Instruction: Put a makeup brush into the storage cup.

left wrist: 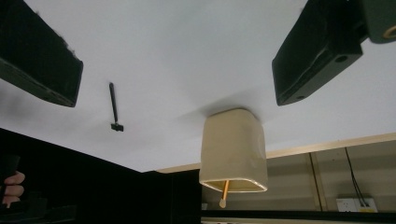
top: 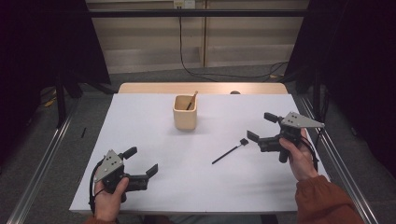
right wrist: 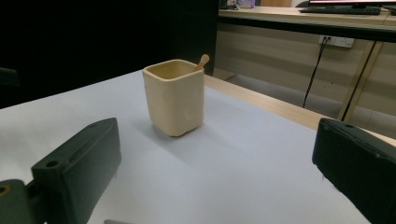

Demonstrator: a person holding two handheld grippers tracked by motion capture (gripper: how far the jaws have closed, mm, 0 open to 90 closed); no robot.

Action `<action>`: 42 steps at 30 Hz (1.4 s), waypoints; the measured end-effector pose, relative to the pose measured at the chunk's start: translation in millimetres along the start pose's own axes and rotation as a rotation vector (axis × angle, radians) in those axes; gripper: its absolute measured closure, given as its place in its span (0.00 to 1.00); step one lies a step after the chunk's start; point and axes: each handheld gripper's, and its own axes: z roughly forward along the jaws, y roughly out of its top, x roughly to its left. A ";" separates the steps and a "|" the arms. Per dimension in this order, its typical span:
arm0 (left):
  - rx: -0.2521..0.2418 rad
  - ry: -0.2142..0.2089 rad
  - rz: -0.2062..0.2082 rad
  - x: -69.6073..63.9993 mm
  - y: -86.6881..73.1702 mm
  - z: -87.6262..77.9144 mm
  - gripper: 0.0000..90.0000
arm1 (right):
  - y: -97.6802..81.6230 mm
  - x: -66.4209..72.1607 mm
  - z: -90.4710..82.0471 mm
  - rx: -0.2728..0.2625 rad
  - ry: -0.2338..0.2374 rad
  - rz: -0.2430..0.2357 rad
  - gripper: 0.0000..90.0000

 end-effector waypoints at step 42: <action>0.008 0.005 0.014 0.3 -0.4 -1.5 0.02 | 23.5 -19.1 47.0 0.456 0.083 -0.136 0.09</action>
